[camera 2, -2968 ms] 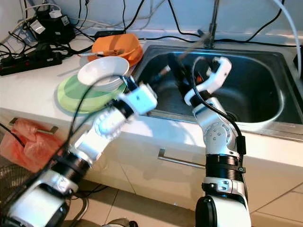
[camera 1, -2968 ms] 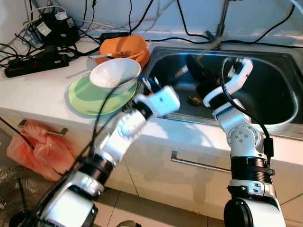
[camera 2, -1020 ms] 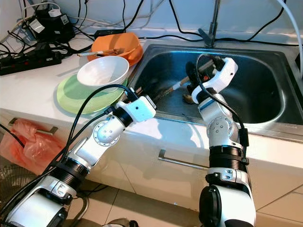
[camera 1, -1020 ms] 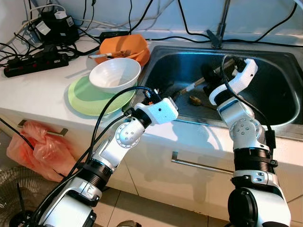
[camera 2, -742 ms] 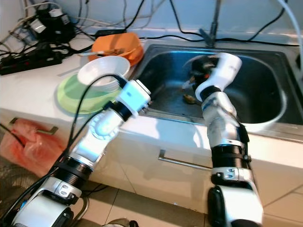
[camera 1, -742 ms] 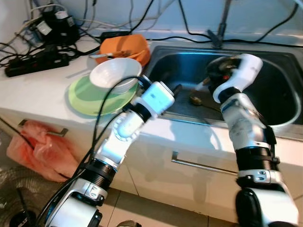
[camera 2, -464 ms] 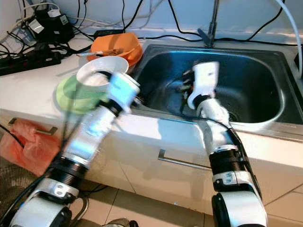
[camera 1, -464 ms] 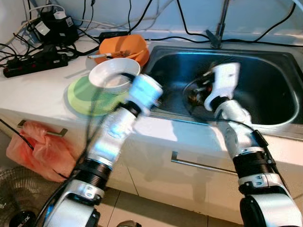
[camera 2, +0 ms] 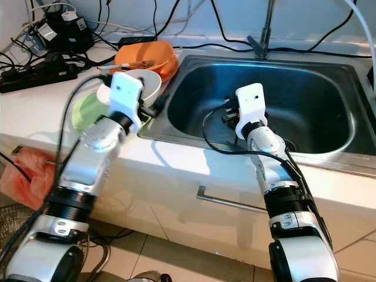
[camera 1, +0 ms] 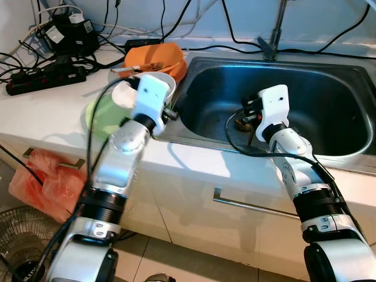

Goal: Kitchen organization

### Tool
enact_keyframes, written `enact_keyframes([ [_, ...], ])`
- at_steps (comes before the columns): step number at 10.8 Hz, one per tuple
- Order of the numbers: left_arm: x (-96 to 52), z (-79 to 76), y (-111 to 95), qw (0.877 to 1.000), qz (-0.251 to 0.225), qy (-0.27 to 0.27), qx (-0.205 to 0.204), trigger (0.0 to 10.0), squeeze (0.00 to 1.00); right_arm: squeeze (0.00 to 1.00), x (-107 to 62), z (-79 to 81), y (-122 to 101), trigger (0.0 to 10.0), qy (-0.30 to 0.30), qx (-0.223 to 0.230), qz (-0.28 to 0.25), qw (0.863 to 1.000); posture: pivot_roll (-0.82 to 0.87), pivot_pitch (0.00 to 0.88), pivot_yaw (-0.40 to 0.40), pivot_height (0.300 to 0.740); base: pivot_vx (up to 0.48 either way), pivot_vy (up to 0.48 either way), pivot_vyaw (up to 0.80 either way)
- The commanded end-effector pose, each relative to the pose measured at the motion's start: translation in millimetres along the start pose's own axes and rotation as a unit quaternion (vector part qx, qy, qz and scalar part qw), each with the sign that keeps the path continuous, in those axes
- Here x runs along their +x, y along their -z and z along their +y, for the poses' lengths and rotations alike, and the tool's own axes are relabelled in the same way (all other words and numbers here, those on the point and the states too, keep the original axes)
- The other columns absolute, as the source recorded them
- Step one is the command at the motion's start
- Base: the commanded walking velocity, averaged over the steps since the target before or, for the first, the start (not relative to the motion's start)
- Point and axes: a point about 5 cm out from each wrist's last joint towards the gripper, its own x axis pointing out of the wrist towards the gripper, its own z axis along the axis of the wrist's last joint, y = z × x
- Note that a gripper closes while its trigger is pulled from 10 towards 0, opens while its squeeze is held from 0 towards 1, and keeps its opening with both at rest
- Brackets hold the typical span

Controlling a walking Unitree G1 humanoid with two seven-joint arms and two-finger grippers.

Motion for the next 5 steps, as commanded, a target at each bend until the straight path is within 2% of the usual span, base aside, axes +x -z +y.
enact_keyframes([
  [1, 0.8, 11.9, -5.7, 1.000, 0.010, -0.012, 0.013, 10.0, 1.00, 1.00, 0.2, 10.2, 3.7, 10.0, -0.039, -0.023, 0.009, 0.999, 0.10, 0.026, 0.108, 0.740, 0.000, 0.000, 0.00],
  [3, 2.4, 18.8, -4.8, 0.999, 0.033, -0.014, 0.020, 10.0, 1.00, 1.00, -1.2, 19.6, 8.3, 10.0, -0.073, -0.033, 0.024, 0.996, 0.10, 0.025, 0.108, 0.740, 0.000, 0.000, 0.00],
  [5, 2.7, 20.8, -5.3, 0.999, 0.040, -0.014, 0.030, 10.0, 1.00, 1.00, -1.4, 20.0, 9.0, 10.0, -0.075, -0.032, 0.026, 0.996, 0.10, 0.025, 0.108, 0.740, 0.000, 0.000, 0.00],
])
